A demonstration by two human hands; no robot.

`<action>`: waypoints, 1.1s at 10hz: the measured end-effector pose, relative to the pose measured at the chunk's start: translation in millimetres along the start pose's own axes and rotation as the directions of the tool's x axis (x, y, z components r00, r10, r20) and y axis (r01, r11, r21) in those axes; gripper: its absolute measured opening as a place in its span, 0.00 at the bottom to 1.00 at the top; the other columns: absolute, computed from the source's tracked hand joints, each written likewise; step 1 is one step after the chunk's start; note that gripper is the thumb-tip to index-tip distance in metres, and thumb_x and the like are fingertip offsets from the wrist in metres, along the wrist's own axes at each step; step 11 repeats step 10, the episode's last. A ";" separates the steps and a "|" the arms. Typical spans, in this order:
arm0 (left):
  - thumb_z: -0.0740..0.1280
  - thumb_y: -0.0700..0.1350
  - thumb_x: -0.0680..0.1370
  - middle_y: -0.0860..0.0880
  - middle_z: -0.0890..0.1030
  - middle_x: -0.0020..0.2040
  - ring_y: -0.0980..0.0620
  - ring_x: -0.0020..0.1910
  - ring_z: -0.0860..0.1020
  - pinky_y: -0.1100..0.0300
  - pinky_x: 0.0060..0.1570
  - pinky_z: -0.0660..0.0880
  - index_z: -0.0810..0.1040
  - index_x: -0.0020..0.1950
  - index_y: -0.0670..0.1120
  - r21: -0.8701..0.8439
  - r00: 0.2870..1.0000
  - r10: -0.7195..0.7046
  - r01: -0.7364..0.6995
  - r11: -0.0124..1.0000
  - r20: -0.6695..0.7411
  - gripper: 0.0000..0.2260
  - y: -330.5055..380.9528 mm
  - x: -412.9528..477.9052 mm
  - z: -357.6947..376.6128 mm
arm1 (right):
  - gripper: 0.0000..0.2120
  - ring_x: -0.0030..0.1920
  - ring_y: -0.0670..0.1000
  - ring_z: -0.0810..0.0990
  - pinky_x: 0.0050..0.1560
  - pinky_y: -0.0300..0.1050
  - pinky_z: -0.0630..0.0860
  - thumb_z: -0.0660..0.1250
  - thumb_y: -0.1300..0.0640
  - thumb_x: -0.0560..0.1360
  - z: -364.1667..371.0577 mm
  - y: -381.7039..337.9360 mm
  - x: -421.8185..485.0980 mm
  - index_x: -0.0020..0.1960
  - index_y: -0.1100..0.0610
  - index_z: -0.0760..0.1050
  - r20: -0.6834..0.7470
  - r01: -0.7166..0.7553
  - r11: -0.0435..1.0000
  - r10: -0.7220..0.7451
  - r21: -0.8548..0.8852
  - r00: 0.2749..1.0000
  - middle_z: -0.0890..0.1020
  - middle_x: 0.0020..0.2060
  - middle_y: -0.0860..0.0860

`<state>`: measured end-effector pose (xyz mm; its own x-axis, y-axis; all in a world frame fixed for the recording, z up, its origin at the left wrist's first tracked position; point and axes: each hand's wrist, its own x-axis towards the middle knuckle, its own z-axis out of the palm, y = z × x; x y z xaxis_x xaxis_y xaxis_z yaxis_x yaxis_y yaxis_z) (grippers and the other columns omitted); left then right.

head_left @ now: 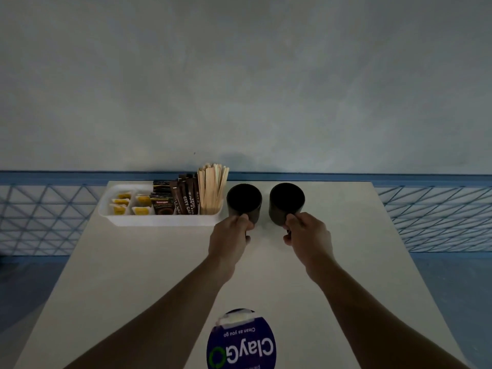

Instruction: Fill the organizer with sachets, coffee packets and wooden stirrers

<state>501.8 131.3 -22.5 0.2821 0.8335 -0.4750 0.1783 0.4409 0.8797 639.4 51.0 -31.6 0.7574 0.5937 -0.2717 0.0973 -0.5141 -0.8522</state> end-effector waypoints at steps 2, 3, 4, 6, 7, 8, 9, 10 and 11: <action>0.64 0.47 0.80 0.49 0.81 0.47 0.49 0.50 0.80 0.47 0.59 0.78 0.81 0.42 0.45 0.025 1.000 -0.021 0.021 0.999 0.003 0.11 -2.1 11.6 3.1 | 0.12 0.42 0.56 0.84 0.47 0.56 0.82 0.62 0.49 0.80 3.8 1.1 3.6 0.44 0.53 0.79 -0.013 -0.012 1.000 0.012 -0.011 1.000 0.84 0.39 0.51; 0.64 0.49 0.80 0.50 0.81 0.47 0.50 0.49 0.80 0.46 0.59 0.78 0.82 0.43 0.46 0.048 1.000 -0.026 0.026 0.999 0.001 0.11 -1.7 10.9 4.1 | 0.12 0.42 0.56 0.84 0.49 0.57 0.83 0.62 0.49 0.81 3.8 1.3 5.2 0.45 0.52 0.79 -0.010 -0.028 1.000 0.027 -0.008 1.000 0.84 0.39 0.51; 0.63 0.51 0.80 0.49 0.80 0.45 0.47 0.48 0.81 0.44 0.57 0.78 0.82 0.43 0.48 0.084 1.000 -0.020 0.021 0.996 -0.022 0.12 0.6 7.4 4.7 | 0.12 0.43 0.57 0.83 0.50 0.60 0.82 0.61 0.46 0.77 3.4 2.6 5.5 0.44 0.51 0.79 -0.011 -0.017 1.000 0.017 -0.019 1.000 0.84 0.38 0.50; 0.64 0.53 0.79 0.45 0.82 0.44 0.45 0.47 0.83 0.43 0.54 0.79 0.76 0.42 0.51 0.135 0.998 -0.011 0.019 0.991 -0.056 0.09 7.9 -6.7 -5.6 | 0.12 0.45 0.54 0.83 0.51 0.57 0.82 0.64 0.44 0.76 -7.9 1.1 -3.6 0.50 0.50 0.80 -0.025 -0.016 0.998 0.015 -0.053 1.000 0.85 0.42 0.49; 0.64 0.54 0.79 0.49 0.81 0.44 0.46 0.47 0.82 0.44 0.54 0.79 0.73 0.42 0.54 0.159 0.998 0.025 -0.014 0.987 -0.065 0.08 12.8 -21.1 -13.9 | 0.10 0.46 0.54 0.83 0.51 0.57 0.82 0.65 0.45 0.77 -19.2 -2.8 -16.0 0.52 0.50 0.79 -0.039 -0.019 0.999 0.018 -0.043 0.999 0.84 0.43 0.50; 0.65 0.55 0.78 0.51 0.80 0.49 0.47 0.50 0.81 0.44 0.56 0.79 0.75 0.49 0.54 0.210 0.998 0.059 -0.050 0.976 -0.038 0.06 16.1 -37.2 -23.8 | 0.12 0.48 0.52 0.82 0.52 0.57 0.82 0.66 0.44 0.77 -29.3 -6.5 -30.2 0.54 0.50 0.79 -0.022 0.014 0.998 -0.015 -0.053 1.000 0.84 0.46 0.49; 0.66 0.54 0.78 0.50 0.80 0.53 0.49 0.53 0.79 0.45 0.58 0.77 0.74 0.60 0.50 0.305 0.997 0.077 -0.078 0.949 0.014 0.14 24.4 -57.2 -32.8 | 0.12 0.50 0.51 0.82 0.53 0.54 0.81 0.66 0.46 0.78 -39.2 -14.6 -50.6 0.58 0.51 0.78 0.022 0.061 0.991 -0.059 -0.119 0.998 0.84 0.51 0.49; 0.66 0.52 0.78 0.50 0.79 0.55 0.51 0.54 0.77 0.50 0.57 0.77 0.75 0.63 0.48 0.407 0.986 0.145 -0.165 0.899 0.080 0.15 34.3 -81.6 -43.3 | 0.14 0.52 0.48 0.79 0.46 0.41 0.74 0.67 0.49 0.79 -46.9 -26.2 -77.0 0.62 0.53 0.77 0.067 0.155 0.971 -0.145 -0.185 0.987 0.83 0.55 0.49; 0.66 0.52 0.78 0.50 0.79 0.55 0.51 0.54 0.77 0.50 0.57 0.77 0.75 0.63 0.48 0.407 0.986 0.145 -0.165 0.899 0.080 0.15 34.3 -81.6 -43.3 | 0.14 0.52 0.48 0.79 0.46 0.41 0.74 0.67 0.49 0.79 -46.9 -26.2 -77.0 0.62 0.53 0.77 0.067 0.155 0.971 -0.145 -0.185 0.987 0.83 0.55 0.49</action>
